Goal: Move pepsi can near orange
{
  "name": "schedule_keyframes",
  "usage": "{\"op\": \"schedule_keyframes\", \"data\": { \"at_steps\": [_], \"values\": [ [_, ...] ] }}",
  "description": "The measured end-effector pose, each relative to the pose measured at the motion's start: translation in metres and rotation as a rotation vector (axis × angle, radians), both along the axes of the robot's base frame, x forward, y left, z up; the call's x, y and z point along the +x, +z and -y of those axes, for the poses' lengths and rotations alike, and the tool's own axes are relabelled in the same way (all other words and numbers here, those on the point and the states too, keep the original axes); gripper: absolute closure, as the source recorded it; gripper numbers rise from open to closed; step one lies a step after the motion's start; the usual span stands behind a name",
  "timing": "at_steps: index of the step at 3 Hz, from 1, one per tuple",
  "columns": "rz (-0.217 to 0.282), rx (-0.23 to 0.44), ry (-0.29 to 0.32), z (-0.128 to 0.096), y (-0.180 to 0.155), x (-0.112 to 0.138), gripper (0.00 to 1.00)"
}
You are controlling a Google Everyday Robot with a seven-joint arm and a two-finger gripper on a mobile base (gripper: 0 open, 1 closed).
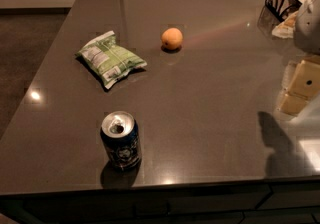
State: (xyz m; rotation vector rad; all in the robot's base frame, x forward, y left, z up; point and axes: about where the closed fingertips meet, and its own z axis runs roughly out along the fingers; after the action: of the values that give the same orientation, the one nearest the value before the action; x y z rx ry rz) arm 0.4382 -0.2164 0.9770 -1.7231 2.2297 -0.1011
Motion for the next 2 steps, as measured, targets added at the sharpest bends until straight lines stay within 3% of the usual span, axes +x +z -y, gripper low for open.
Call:
{"op": "schedule_keyframes", "data": {
  "at_steps": [2],
  "values": [
    [-0.011, 0.022, 0.017, -0.012, -0.002, 0.0, 0.0]
  ]
}}
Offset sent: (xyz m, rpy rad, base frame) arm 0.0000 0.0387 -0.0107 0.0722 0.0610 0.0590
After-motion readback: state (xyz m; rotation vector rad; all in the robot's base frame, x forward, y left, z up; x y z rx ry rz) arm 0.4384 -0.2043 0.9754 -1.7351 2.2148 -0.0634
